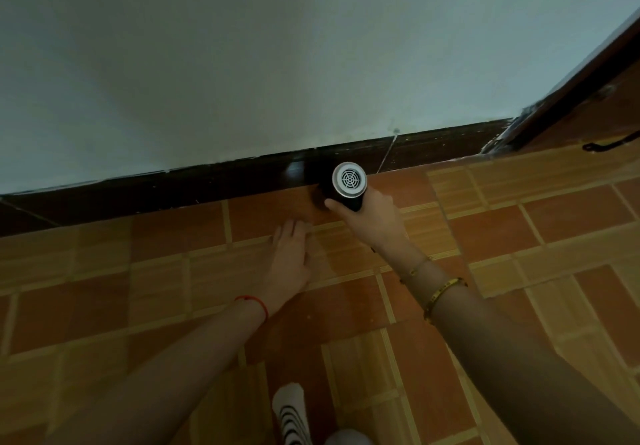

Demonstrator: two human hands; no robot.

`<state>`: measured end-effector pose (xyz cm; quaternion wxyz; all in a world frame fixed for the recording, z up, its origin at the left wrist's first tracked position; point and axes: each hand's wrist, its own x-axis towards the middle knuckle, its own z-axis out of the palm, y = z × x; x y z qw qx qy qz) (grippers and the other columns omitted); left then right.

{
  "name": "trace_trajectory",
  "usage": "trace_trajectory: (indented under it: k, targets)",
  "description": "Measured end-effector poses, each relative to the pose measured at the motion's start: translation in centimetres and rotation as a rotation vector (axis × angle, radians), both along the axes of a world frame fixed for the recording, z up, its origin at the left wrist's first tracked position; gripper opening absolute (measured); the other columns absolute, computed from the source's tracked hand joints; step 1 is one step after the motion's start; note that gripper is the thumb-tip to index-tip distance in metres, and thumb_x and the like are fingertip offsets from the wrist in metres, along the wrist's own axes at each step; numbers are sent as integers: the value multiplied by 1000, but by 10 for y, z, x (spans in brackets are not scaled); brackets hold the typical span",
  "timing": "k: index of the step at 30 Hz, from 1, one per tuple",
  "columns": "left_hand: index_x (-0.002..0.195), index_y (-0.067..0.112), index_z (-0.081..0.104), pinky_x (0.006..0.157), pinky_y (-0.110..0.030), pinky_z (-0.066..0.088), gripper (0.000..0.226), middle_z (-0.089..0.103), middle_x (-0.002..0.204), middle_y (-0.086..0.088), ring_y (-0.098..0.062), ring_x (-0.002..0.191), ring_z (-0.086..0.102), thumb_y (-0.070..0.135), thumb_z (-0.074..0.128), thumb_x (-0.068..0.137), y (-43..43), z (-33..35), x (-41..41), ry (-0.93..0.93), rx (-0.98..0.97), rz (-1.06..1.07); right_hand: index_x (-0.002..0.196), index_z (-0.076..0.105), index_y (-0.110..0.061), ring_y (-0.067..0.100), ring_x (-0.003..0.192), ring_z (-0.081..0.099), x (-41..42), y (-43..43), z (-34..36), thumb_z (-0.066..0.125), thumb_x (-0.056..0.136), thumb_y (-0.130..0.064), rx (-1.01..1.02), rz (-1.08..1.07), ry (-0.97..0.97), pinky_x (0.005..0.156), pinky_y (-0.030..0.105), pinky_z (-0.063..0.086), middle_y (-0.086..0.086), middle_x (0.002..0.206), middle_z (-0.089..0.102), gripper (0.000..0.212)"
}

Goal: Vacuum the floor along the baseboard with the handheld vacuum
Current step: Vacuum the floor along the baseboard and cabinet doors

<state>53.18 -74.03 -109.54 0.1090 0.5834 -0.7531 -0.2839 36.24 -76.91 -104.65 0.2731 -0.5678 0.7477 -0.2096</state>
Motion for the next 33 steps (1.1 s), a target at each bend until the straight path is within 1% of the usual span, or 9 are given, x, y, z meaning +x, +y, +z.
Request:
trace_trajectory:
  k: [4,7,10,14,18,22,25,28,33]
  targets:
    - [133,10,48,102,-38,33,56,48,131,-12,-30,119,43,-6,54,80,3,2,-3,49,11,2,128,56,-13,28,103,66,-6,9,-4,66,82,-59,-38,-92,59,77,39,56,8,114,71,66]
    - [134,9,47,108,-39,33,55,48,132,-12,-29,122,42,-6,53,82,4,4,-7,53,20,-32,127,56,-13,24,98,67,-21,22,-6,66,83,-58,-15,-145,50,69,32,54,6,109,71,65]
    - [136,10,45,115,-40,28,54,47,135,-9,-26,129,41,-5,54,85,8,7,-16,55,33,-81,124,58,-13,15,85,63,-36,43,-1,67,83,-55,33,-76,-8,60,19,41,-1,94,68,59]
    - [138,9,44,115,-43,31,56,45,138,-9,-25,132,39,-7,51,85,19,13,-35,94,46,-154,121,58,-18,17,83,63,-57,85,2,64,81,-63,92,-165,76,63,31,49,-4,88,63,61]
    - [142,13,40,114,-44,35,62,44,140,-6,-24,133,39,-6,51,84,38,15,-65,150,59,-230,119,59,-13,27,86,67,-85,131,6,63,81,-64,125,-350,100,71,43,57,7,93,70,64]
    - [142,15,37,112,-44,37,61,41,143,-6,-25,136,38,0,53,86,59,12,-104,124,44,-358,112,58,-15,30,77,69,-107,179,13,60,83,-65,194,-443,101,67,45,58,11,84,70,58]
    - [143,15,37,112,-41,37,61,42,143,-5,-25,136,37,2,55,86,76,13,-136,101,11,-437,109,57,-16,28,72,69,-120,213,15,59,84,-65,228,-474,99,64,43,59,8,81,69,54]
    - [145,14,35,112,-41,38,62,40,144,-6,-25,137,35,0,56,89,94,16,-163,118,50,-495,110,56,-14,26,72,68,-134,246,14,59,84,-64,222,-609,116,61,39,57,7,81,69,57]
    - [146,12,36,113,-43,36,61,40,144,-6,-26,137,37,-3,56,89,119,14,-193,117,98,-541,117,57,-9,27,72,66,-171,289,16,61,87,-58,169,-880,144,52,29,44,5,81,67,58]
